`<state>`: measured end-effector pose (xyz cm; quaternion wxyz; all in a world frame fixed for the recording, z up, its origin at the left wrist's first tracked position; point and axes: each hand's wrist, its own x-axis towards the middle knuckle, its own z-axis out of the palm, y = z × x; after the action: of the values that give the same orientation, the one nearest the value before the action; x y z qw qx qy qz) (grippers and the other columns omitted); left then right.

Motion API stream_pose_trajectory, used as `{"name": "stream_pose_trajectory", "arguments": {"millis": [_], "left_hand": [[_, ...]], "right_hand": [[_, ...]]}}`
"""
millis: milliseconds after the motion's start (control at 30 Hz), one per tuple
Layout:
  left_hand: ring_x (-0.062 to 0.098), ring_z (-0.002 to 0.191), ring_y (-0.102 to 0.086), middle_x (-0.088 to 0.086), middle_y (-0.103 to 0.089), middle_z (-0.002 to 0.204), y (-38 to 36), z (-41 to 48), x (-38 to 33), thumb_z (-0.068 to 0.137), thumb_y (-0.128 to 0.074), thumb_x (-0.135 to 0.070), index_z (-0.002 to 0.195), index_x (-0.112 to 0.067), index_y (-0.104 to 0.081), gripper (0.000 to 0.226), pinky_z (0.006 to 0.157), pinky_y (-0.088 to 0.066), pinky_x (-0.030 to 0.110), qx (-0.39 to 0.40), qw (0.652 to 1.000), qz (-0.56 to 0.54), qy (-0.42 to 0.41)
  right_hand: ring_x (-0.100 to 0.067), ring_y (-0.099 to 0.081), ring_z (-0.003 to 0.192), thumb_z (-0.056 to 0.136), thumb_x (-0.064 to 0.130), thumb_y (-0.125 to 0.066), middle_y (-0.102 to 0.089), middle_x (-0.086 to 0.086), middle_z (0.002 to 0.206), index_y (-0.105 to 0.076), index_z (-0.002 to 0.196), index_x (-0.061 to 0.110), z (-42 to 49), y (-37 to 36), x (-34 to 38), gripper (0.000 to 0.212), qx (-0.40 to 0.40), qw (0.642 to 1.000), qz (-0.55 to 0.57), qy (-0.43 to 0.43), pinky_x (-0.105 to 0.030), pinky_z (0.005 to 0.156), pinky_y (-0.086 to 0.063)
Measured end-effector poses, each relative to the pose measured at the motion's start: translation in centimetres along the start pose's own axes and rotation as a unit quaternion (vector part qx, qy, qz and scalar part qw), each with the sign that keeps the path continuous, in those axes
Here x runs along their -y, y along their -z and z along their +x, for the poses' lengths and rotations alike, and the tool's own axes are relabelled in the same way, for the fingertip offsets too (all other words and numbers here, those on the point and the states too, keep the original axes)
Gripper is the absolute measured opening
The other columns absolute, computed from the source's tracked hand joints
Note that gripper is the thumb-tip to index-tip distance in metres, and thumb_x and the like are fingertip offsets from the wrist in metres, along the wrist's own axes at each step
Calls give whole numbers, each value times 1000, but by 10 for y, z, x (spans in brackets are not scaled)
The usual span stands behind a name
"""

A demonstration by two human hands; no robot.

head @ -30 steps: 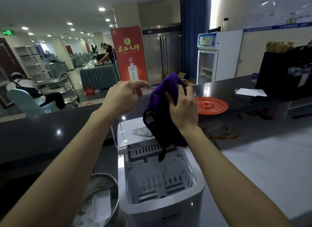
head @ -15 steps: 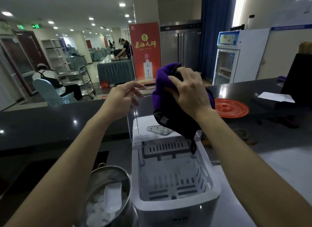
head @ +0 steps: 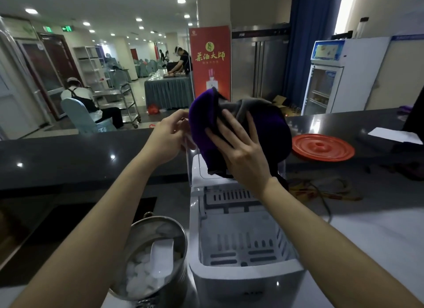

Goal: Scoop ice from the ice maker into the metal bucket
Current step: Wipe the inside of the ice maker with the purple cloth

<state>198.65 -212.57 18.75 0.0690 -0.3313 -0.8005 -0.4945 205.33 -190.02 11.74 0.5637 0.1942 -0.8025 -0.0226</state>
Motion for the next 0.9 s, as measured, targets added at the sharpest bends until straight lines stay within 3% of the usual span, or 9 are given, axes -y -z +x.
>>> {"name": "stream_pose_trajectory", "arguments": {"millis": [67, 233, 300, 400, 467, 600, 733, 900], "left_hand": [[34, 75, -77, 8, -78, 90, 0, -1, -2, 106, -43, 5, 107, -51, -68, 61, 67, -64, 51, -6, 1000, 3, -2], [24, 71, -63, -3, -74, 84, -2, 1, -2, 90, -52, -12, 103, -45, -68, 40, 66, -49, 41, -14, 1000, -5, -10], [22, 77, -62, -7, -72, 86, -1, 0, -2, 87, -58, -17, 102, -42, -68, 31, 69, -49, 44, -12, 1000, -5, -15], [18, 84, -66, -5, -75, 94, -2, 0, -4, 86, -63, -20, 109, -33, -68, 27, 74, -54, 43, -9, 1000, 5, -20], [18, 81, -65, -3, -76, 93, -2, 1, -3, 88, -62, -18, 109, -33, -68, 27, 74, -53, 42, -13, 1000, 10, -19], [24, 71, -62, 10, -78, 97, -3, 4, 3, 110, -53, -20, 113, -37, -67, 22, 64, -50, 42, -27, 999, 34, 0], [19, 71, -67, -1, -81, 93, -5, 2, -3, 115, -44, -21, 120, -32, -65, 24, 66, -53, 39, -32, 998, 58, 3], [33, 75, -78, 7, -79, 92, -5, -3, -10, 117, -40, -17, 120, -25, -63, 25, 69, -66, 53, -14, 1000, 15, 20]], "right_hand": [[-34, -35, 157, 106, 17, -66, -48, -12, 162, -61, 150, 16, -9, -2, 3, 45, 11, 1000, -1, 26, -71, 121, -25], [-33, -42, 153, 106, 19, -60, -53, -11, 159, -59, 152, 20, -34, 5, 1, 46, 77, 991, -13, 111, -69, 118, -30], [-33, -39, 155, 110, 37, -55, -50, -10, 161, -55, 155, 24, -36, 11, 0, 47, 112, 986, -10, 126, -69, 119, -28], [-36, -28, 159, 102, 70, -48, -42, -11, 165, -45, 161, 35, -31, 16, 11, 68, 177, 978, -18, 105, -74, 120, -16], [-40, -27, 157, 96, 79, -48, -42, -13, 164, -46, 159, 36, -31, 15, 19, 76, 206, 973, -32, 97, -76, 120, -13], [-39, -36, 152, 101, 68, -52, -50, -12, 156, -59, 148, 34, -39, 25, 15, 59, 226, 964, -22, 137, -75, 119, -18], [-36, -43, 147, 104, 55, -55, -56, -9, 153, -65, 142, 33, -48, 42, -3, 45, 244, 953, -11, 179, -72, 120, -23], [-37, -46, 142, 97, 44, -67, -54, -10, 152, -64, 143, 32, -55, 61, -26, 48, 265, 945, -41, 188, -73, 116, -29]]}}
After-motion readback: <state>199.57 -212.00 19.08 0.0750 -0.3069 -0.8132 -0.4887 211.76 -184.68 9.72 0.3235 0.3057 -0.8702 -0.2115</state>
